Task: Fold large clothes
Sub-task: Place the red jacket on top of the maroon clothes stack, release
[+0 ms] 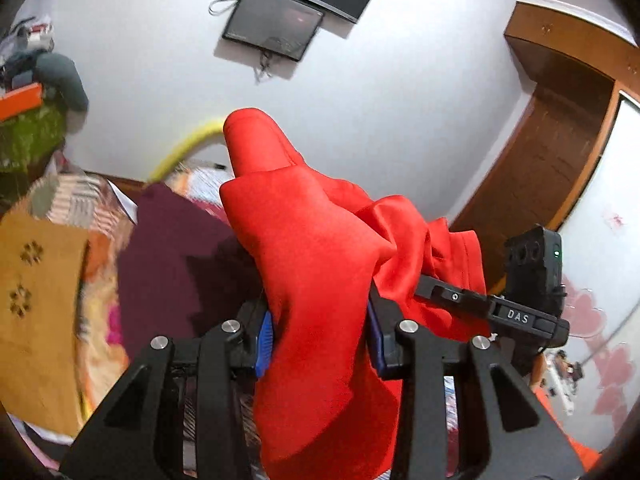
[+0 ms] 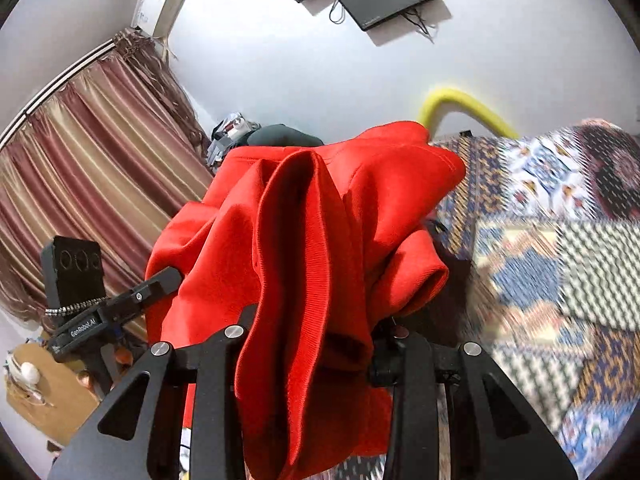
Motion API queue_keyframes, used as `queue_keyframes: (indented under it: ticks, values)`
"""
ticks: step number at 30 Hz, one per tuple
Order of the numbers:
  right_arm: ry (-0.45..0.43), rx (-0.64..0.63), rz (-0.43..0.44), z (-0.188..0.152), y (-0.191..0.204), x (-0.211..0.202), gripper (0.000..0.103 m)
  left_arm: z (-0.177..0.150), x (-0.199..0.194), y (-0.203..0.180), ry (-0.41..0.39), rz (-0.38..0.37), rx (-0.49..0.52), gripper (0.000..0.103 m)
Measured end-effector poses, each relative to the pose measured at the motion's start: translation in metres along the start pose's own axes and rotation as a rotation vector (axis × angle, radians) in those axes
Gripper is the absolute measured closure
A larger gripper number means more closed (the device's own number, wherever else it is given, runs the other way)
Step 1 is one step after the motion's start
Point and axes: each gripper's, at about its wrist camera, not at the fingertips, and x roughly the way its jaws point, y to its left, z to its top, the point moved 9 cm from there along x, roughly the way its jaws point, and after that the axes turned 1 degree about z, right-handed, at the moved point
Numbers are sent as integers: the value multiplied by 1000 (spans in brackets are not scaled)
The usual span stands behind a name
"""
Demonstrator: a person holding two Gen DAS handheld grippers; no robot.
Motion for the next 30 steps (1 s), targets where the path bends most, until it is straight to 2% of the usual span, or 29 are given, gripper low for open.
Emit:
queue_keyframes:
  ticks: [4, 7, 8, 11, 13, 15, 16, 18, 20, 22, 24, 27, 30]
  values:
    - [6, 13, 4, 23, 0, 42, 73, 25, 14, 34, -22, 40, 14, 65]
    - [2, -3, -25, 32, -3, 70, 73, 37, 38, 67, -21, 107, 35, 65]
    - [4, 26, -43, 31, -13, 83, 73, 36, 44, 77, -13, 130, 30, 63]
    - [52, 143, -89, 12, -45, 111, 72, 18, 92, 128, 92, 243, -49, 60]
    - [76, 199, -109, 1, -66, 122, 69, 1, 117, 155, 160, 292, -86, 53]
    - [100, 273, -75, -9, -82, 125, 65, -8, 123, 171, 172, 282, -113, 41]
    - [105, 282, -62, -11, -83, 122, 64, -8, 122, 173, 162, 261, -133, 40]
    - [109, 220, -107, -10, -76, 112, 62, -7, 116, 174, 151, 268, -140, 33]
    - [120, 101, -219, -8, -62, 99, 59, -4, 109, 173, 145, 339, -90, 31]
    - [118, 18, -300, -9, -53, 88, 58, -4, 95, 161, 126, 414, -12, 31]
    - [108, -67, -380, -10, -42, 73, 52, -4, 83, 146, 109, 448, 69, 31]
    - [104, -142, -432, -13, -35, 64, 43, -13, 65, 128, 95, 497, 162, 29]
    - [125, -191, -488, -28, -38, 53, 41, -26, 49, 117, 86, 529, 214, 22]
